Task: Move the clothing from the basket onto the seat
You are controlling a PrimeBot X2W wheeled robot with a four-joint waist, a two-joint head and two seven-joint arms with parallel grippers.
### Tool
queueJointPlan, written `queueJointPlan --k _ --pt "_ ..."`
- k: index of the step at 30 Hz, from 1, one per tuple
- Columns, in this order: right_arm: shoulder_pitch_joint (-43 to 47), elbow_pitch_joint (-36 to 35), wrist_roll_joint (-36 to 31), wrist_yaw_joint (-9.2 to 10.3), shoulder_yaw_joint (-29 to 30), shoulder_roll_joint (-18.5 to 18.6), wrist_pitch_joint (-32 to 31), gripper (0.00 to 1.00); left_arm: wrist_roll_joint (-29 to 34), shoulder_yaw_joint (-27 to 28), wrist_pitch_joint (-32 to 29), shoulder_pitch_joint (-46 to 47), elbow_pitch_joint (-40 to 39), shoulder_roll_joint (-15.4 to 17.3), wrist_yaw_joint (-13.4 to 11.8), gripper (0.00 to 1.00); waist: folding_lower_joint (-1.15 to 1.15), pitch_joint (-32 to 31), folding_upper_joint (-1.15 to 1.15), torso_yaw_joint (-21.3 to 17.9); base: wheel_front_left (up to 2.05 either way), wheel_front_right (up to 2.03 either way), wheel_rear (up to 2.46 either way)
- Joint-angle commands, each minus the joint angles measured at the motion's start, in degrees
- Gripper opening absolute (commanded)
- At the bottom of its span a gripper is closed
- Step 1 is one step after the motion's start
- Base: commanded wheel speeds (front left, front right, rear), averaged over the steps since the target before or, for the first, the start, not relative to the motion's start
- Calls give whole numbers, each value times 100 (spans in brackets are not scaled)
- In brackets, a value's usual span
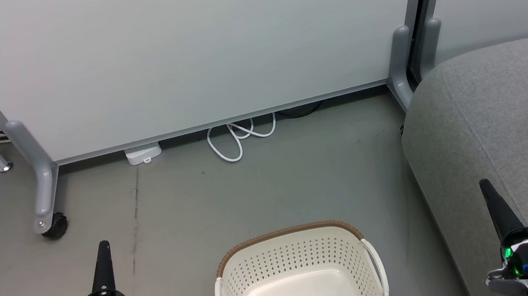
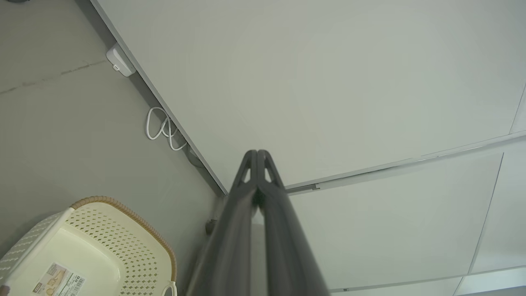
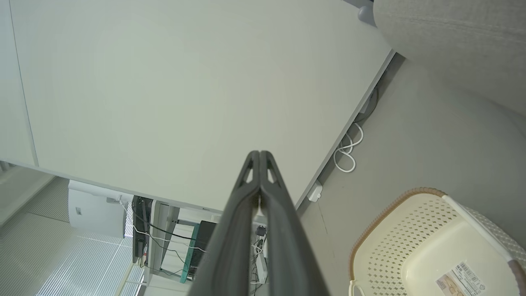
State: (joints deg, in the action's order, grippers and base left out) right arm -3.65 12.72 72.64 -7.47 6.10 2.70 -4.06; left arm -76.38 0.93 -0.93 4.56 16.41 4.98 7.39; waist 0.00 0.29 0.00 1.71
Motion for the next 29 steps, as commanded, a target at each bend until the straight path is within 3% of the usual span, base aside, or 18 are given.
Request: queueJointPlan --k 1,29 --pt "-125 -10 146 -3 17 27 -35 0 -120 50 -39 115 -72 -15 12 0 0 0 0 -6 0 0 0" --pt "-233 85 1371 -4 39 29 -188 0 -1132 371 -368 181 -194 -123 16 0 0 -7 0 -108 0 0 0"
